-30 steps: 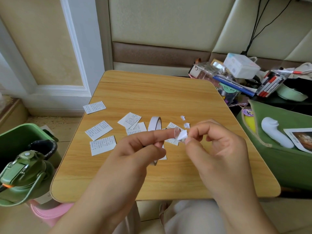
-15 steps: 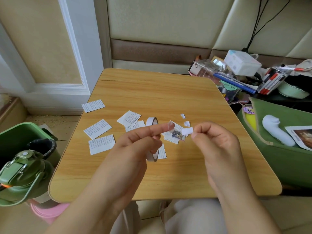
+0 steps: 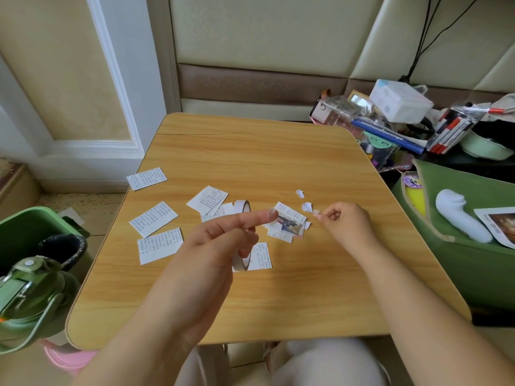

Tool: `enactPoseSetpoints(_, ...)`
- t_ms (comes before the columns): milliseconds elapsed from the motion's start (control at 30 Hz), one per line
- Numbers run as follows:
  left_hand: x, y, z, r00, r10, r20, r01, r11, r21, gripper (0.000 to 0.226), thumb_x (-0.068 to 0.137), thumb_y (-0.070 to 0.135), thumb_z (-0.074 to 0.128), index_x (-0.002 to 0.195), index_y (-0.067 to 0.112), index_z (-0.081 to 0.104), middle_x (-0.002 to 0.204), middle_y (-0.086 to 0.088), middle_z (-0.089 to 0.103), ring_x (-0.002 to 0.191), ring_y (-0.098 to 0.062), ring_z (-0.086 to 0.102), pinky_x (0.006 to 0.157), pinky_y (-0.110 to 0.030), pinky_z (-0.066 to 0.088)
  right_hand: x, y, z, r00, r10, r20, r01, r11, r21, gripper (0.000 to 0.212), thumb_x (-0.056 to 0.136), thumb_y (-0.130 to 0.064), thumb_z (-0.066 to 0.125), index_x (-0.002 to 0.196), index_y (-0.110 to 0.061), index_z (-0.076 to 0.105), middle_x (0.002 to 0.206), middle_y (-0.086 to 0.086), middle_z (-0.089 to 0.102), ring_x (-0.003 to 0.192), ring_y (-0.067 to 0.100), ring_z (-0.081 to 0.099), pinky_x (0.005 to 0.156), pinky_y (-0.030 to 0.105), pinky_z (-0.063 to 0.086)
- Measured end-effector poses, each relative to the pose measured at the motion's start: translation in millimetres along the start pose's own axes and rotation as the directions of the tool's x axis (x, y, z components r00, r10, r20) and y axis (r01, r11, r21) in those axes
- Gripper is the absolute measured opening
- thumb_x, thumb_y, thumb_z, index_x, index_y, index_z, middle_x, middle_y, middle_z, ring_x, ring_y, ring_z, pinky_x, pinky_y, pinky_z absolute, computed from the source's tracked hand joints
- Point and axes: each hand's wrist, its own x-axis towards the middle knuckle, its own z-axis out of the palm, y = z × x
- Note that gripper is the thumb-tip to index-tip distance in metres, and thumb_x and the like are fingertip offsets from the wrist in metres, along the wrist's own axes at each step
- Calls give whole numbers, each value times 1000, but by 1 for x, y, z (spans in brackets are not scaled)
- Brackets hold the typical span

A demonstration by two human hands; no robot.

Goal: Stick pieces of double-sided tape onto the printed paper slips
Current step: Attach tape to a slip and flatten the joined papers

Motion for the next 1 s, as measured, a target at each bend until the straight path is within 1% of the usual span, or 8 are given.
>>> enactPoseSetpoints(167, 5, -3, 0, 1000, -21, 16, 21, 1000, 7, 36, 66, 14, 51, 91, 17, 77, 70, 4, 50, 64, -3, 44, 80, -28, 29, 1, 3, -2, 1000, 5, -23, -3, 998, 56, 21, 84, -2, 60, 75, -19, 68, 68, -9, 59, 60, 3, 50, 56, 12, 38)
enactPoseSetpoints(300, 4, -4, 0, 1000, -22, 18, 22, 1000, -9, 36, 65, 15, 51, 89, 16, 78, 67, 3, 49, 66, -4, 45, 77, -27, 30, -10, -5, -7, 999, -21, -41, 23, 999, 32, 13, 91, -15, 60, 93, -12, 73, 80, -7, 62, 76, 10, 56, 69, 18, 38)
enactPoseSetpoints(367, 3, -3, 0, 1000, -17, 19, 18, 1000, -15, 35, 65, 16, 51, 88, 16, 78, 69, 0, 45, 63, -4, 44, 75, -26, 30, -22, -15, -12, 997, -44, -60, 48, 997, 68, 12, 92, -21, 61, 88, -15, 71, 78, -10, 62, 78, 11, 57, 69, 20, 38)
enactPoseSetpoints(467, 0, -3, -1, 999, -5, 49, 6, 1000, -18, 36, 66, 13, 51, 90, 14, 77, 67, 8, 54, 63, -5, 41, 74, -26, 29, -52, -40, -21, 984, -166, -64, 177, 952, 251, 13, 93, -22, 59, 82, -29, 64, 80, -15, 66, 79, 5, 62, 74, 24, 47)
enactPoseSetpoints(600, -2, -3, -2, 996, -8, 88, 10, 1000, -19, 35, 64, 9, 50, 90, 4, 74, 69, 14, 64, 64, -3, 44, 73, -27, 30, -99, -71, -41, 913, -401, -75, 387, 796, 466, 14, 93, -30, 54, 100, -34, 65, 95, -10, 68, 90, 9, 64, 80, 21, 50)
enactPoseSetpoints(733, -7, -1, -1, 996, 8, 89, -14, 998, 59, 34, 66, 15, 53, 90, 18, 77, 71, 12, 59, 69, -2, 45, 77, -27, 31, -119, -87, -57, 836, -546, -55, 516, 749, 416, 19, 91, -37, 51, 101, -32, 67, 100, -13, 62, 92, 13, 61, 79, 21, 47)
enactPoseSetpoints(833, -12, 2, 0, 994, 23, 109, -37, 990, 135, 33, 68, 21, 54, 91, 26, 77, 79, 18, 66, 72, 3, 50, 81, -26, 31, -123, -88, -63, 784, -620, -32, 595, 735, 325, 20, 90, -32, 53, 102, -26, 68, 98, -14, 60, 88, 8, 59, 76, 16, 43)
enactPoseSetpoints(1000, -16, 4, 2, 995, 36, 96, -58, 969, 241, 31, 67, 27, 53, 88, 33, 76, 67, 16, 53, 66, 0, 46, 76, -27, 32, -128, -93, -66, 745, -667, -21, 648, 716, 260, 16, 86, -31, 57, 94, -23, 69, 92, -14, 62, 84, 5, 58, 74, 12, 40)
